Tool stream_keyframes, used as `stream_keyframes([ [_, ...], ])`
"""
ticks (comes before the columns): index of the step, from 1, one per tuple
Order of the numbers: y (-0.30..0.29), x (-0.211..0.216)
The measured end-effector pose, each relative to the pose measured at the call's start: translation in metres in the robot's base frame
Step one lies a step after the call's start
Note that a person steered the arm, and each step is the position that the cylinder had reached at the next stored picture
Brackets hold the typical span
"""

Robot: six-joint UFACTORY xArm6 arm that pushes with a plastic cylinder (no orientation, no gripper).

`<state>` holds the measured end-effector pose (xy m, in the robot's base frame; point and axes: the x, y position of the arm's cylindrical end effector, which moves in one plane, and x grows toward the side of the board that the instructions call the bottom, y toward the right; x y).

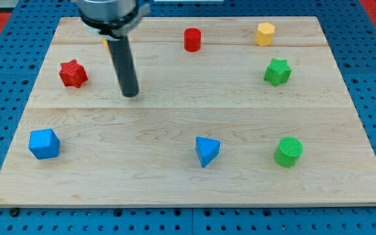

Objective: Move the blue triangle right to the blue cube

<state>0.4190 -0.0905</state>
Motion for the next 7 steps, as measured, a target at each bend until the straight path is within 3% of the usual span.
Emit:
stream_keyframes([
  [2,0.128,0.025],
  [3,0.165,0.065],
  [4,0.136,0.117],
  [5,0.130,0.139],
  [7,0.072,0.145],
])
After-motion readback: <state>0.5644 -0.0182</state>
